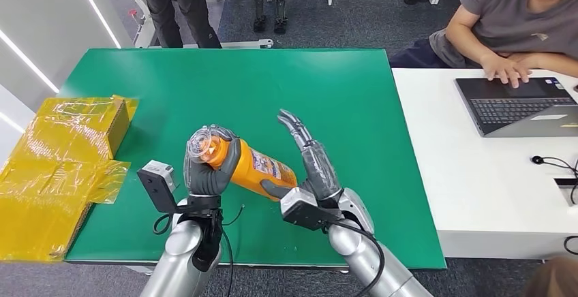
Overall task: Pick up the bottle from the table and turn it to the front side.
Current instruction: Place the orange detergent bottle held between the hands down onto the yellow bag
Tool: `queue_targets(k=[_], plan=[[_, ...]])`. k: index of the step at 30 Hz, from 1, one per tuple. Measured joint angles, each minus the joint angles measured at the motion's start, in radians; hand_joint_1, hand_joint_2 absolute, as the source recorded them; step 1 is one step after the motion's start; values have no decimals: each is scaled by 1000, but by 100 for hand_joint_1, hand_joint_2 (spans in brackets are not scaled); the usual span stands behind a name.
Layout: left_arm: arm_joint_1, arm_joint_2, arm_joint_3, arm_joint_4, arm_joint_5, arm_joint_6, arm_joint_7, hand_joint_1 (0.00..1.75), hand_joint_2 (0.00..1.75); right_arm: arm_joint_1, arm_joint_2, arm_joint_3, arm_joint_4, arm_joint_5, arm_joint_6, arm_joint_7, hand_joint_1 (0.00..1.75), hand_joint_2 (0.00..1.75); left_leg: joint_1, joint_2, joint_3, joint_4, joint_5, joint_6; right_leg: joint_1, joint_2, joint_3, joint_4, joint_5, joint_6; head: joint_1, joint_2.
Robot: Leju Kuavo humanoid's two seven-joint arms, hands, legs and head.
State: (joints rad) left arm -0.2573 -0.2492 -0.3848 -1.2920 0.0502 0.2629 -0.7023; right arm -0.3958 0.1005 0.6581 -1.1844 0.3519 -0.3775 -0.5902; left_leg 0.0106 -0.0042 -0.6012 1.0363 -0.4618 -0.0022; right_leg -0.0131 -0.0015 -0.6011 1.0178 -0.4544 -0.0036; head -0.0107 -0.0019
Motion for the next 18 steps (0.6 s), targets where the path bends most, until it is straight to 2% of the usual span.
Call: queue_targets(k=[3, 8, 15, 18], plan=[[1, 9, 5, -1, -27, 4, 0, 175, 175, 28, 3, 10, -47, -108, -57, -52, 0, 175, 0, 0, 0, 0, 0, 0, 0, 0, 0, 0, 0, 0, 0, 0], [1, 23, 26, -7, -81, 9, 0, 175, 175, 75, 1, 39, -114, -165, -103, -74, 0, 175, 0, 0, 0, 0, 0, 0, 0, 0, -1, 0, 0, 0, 0, 0], [-16, 88, 57, -91, -296, 3, 14, 175, 175, 171, -6, 44, -228, -191, -135, -96, 0, 175, 0, 1, 0, -1, 0, 0, 0, 1, -1, 0, 0, 0, 0, 0], [-16, 123, 69, -110, -506, 72, 30, 175, 175, 205, -8, 43, -260, -176, -148, -102, 0, 175, 0, 1, 0, -1, 0, 0, 0, 1, -1, 0, 0, 0, 0, 0]])
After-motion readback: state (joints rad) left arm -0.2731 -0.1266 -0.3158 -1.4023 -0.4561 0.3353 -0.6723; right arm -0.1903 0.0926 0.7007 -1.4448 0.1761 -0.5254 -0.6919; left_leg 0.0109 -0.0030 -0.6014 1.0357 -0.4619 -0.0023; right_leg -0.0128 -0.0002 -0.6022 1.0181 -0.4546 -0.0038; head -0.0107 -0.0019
